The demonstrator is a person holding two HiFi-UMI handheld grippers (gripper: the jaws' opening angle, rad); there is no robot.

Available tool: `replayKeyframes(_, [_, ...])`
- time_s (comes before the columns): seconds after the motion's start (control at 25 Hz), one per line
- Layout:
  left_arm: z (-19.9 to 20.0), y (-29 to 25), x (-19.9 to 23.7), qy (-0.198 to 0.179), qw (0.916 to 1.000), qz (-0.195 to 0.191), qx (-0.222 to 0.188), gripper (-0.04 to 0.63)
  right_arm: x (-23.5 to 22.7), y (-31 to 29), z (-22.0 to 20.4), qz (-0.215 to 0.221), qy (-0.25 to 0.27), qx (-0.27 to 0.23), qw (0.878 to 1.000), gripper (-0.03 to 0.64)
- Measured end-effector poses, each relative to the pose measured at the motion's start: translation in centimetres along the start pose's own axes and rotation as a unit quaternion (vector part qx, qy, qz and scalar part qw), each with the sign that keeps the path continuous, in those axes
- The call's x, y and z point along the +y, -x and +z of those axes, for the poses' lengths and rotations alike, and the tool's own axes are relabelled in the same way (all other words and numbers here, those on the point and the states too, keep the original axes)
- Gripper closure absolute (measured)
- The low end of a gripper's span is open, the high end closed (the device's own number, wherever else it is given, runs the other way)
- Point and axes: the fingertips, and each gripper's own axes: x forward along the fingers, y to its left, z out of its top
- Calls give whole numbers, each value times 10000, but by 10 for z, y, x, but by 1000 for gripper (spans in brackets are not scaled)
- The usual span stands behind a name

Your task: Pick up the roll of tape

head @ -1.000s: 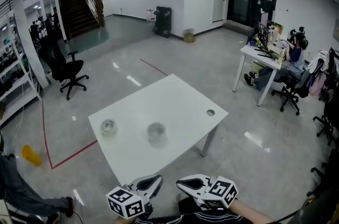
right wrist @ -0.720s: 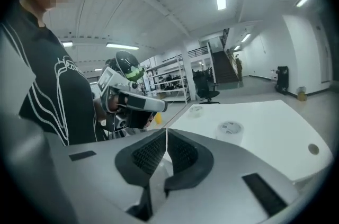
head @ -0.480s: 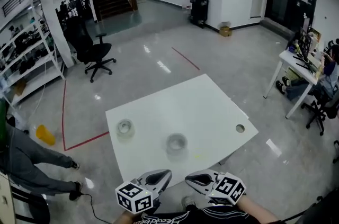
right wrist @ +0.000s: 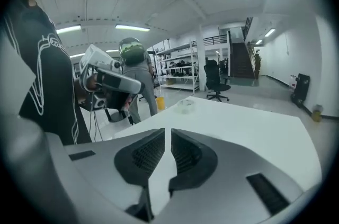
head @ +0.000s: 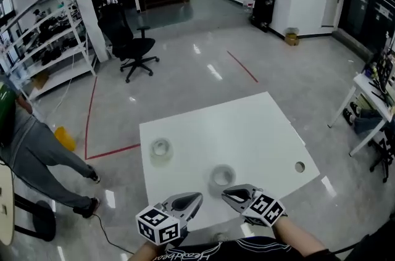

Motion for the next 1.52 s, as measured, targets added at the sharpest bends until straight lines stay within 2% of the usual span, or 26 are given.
replayKeyframes(0.12, [7,1,9,32,9999,137,-78,592,-20,-21,-6,-90,342,326,9988,579])
replayKeyframes(0.2, [8,3,16,61,9997,228,-73,592,-32,-36,-15,-170,643,593,9960,499])
replayKeyframes(0.32, [9,11,30,131,9992,361,-111,592,-44,-61,-31,-192,938,1000,9904,466])
replayKeyframes(0.52, [11,18,40,178,9984,489,-212,592,-58,-85,-55,-119,1096,1618,9806,463])
replayKeyframes(0.64, [12,25,44,199,9980,526,-295,592,-56,-92,-54,12,847,1637,9829,463])
replayKeyframes(0.8, [13,34,48,213,9974,587,-360,592,-52,-96,-55,85,878,1780,9801,463])
replayKeyframes(1.08, [12,45,51,276,9969,627,-379,592,-52,-104,-66,-96,1413,2189,9654,463])
replayKeyframes(1.52, [4,58,47,367,9975,543,-250,592,-52,-105,-73,-8,1137,2404,9640,480])
